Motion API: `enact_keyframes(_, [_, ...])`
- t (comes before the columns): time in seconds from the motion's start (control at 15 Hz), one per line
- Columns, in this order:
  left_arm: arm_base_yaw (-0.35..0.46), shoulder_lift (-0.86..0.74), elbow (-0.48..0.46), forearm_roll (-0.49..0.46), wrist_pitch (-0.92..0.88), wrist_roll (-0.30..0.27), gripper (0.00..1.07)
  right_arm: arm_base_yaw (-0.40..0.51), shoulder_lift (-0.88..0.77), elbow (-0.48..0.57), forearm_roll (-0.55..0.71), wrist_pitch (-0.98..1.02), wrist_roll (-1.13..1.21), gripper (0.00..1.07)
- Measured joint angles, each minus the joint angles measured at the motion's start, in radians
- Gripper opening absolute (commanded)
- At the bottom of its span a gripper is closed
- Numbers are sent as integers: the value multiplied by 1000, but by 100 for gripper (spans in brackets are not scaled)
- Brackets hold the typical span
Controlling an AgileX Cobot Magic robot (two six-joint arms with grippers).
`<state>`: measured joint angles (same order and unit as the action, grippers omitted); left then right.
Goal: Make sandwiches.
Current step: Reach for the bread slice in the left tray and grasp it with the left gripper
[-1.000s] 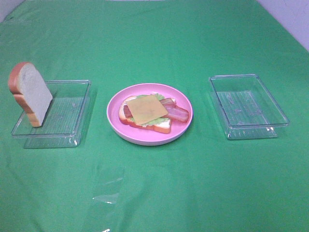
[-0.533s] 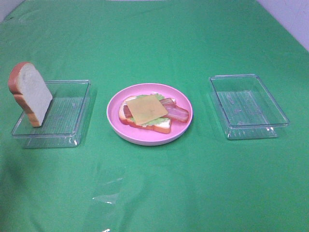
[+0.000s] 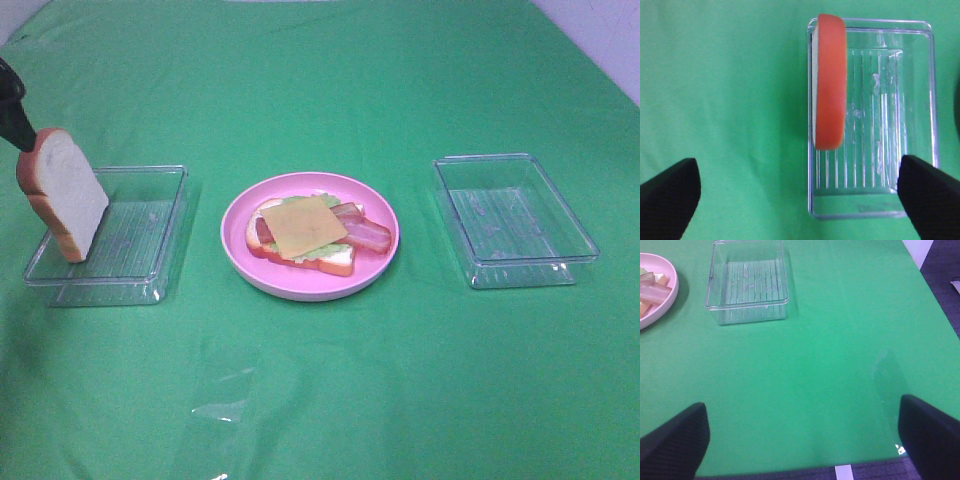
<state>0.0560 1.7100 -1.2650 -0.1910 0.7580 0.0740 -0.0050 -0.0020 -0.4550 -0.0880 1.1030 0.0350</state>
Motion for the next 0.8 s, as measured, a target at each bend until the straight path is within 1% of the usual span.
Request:
enact_keyframes(0.07, [0, 65, -15, -34, -45, 14, 100, 0, 0, 0, 0, 0, 0, 98])
enact_keyframes(0.13, [0, 87, -18, -51, -64, 25, 100, 0, 0, 0, 0, 0, 0, 98])
enact_keyframes(0.2, [0, 137, -24, -98, -110, 64, 100, 0, 0, 0, 0, 0, 0, 98])
enact_keyframes(0.33, [-3, 221, -40, -236, -172, 185, 99, 0, 0, 0, 0, 0, 0, 98])
enact_keyframes(0.4, [-3, 280, -61, -372, -193, 295, 90, 0, 0, 0, 0, 0, 0, 98])
enact_keyframes(0.47, [-4, 290, -65, -402, -195, 318, 87, 0, 0, 0, 0, 0, 0, 98])
enact_keyframes(0.53, [-4, 301, -70, -440, -201, 347, 77, 0, 0, 0, 0, 0, 0, 98])
enact_keyframes(0.6, [-4, 304, -72, -455, -207, 358, 64, 0, 0, 0, 0, 0, 0, 98])
enact_keyframes(0.73, [-4, 304, -75, -460, -209, 362, 34, 0, 0, 0, 0, 0, 0, 98])
enact_keyframes(0.8, [-4, 304, -75, -460, -194, 362, 22, 0, 0, 0, 0, 0, 0, 98])
